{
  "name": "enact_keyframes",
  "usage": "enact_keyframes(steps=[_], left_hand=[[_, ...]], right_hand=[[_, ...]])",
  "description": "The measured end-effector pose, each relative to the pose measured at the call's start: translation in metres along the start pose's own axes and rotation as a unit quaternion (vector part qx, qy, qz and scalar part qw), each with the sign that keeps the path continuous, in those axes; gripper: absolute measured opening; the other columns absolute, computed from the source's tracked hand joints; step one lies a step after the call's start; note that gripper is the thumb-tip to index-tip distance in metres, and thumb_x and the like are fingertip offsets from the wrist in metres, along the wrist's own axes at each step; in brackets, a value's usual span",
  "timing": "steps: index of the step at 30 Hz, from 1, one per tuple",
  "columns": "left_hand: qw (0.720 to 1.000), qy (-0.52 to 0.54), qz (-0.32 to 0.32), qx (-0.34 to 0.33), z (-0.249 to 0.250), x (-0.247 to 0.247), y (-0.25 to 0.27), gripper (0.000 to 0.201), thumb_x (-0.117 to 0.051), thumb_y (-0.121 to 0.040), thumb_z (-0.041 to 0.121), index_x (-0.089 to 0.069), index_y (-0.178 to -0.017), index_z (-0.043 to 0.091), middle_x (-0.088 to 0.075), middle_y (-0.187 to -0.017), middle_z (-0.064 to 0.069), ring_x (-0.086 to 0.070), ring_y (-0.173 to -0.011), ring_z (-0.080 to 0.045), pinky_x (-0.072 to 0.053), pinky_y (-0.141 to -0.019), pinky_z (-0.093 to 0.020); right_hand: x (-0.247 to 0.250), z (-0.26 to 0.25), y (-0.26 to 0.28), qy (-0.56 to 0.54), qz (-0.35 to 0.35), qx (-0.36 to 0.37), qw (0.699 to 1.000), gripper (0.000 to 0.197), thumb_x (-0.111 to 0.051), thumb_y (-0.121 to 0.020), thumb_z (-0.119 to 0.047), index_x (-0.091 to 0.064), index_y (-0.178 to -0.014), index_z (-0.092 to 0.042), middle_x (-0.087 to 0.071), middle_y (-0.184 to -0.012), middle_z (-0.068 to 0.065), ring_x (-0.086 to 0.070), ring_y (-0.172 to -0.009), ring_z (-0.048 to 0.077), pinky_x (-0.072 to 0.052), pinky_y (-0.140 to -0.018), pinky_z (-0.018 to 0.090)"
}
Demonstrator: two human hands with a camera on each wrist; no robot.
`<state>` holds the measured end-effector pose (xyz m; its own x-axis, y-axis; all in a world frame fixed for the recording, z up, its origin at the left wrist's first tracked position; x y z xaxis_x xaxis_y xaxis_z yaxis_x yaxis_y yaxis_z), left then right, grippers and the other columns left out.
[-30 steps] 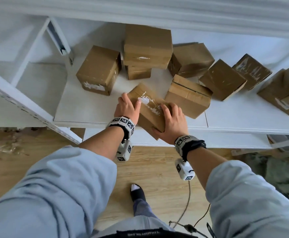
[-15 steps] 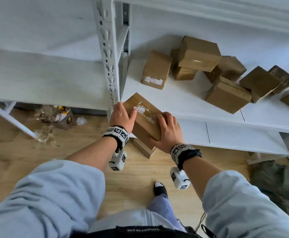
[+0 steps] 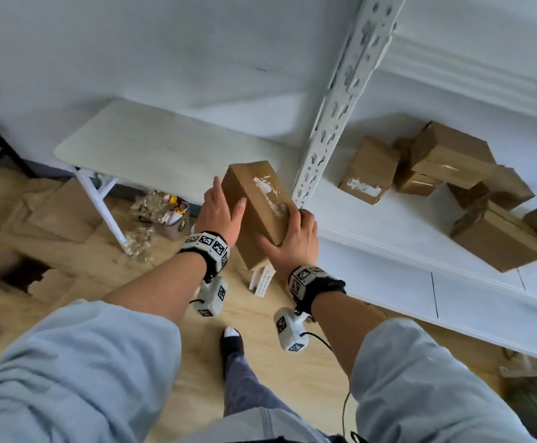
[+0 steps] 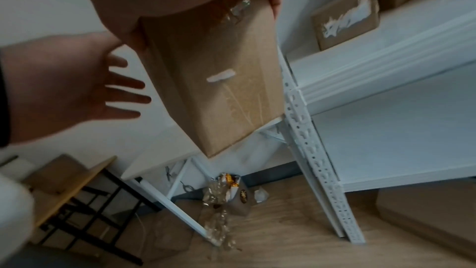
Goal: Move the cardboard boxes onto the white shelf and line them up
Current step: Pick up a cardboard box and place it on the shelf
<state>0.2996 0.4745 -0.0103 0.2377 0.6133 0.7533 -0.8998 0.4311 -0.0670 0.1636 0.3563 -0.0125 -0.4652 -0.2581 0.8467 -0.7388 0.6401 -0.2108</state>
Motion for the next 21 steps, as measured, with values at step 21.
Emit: enact_keyframes(steps=[21], left_hand=[[0.968,0.04,-0.226,0.103,-0.036,-0.096,-0.319,0.062,-0.054,-0.095,0.051,-0.033,-0.146,0.023,-0.062,-0.127,-0.008,-0.063,-0.108,-0.032,-0.05,-0.095,-0.042]], right_hand=[[-0.173,0.017,-0.293,-0.278,0.037,-0.344,0.896,0.056,-0.043,-0.098,-0.056,-0.044,-0.136,-0.016,-0.056,-0.132,0.007,-0.057,-0.114,0.026,-0.041,-0.089,0.032]])
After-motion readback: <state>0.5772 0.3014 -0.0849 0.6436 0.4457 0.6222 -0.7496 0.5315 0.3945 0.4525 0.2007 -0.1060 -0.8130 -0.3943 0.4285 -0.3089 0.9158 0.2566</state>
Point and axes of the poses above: each hand's wrist, its own y-axis away from the middle knuckle, its own x-axis out of the back of the hand, z = x × y, the point moved 4 cm from there along -y, towards the middle knuckle
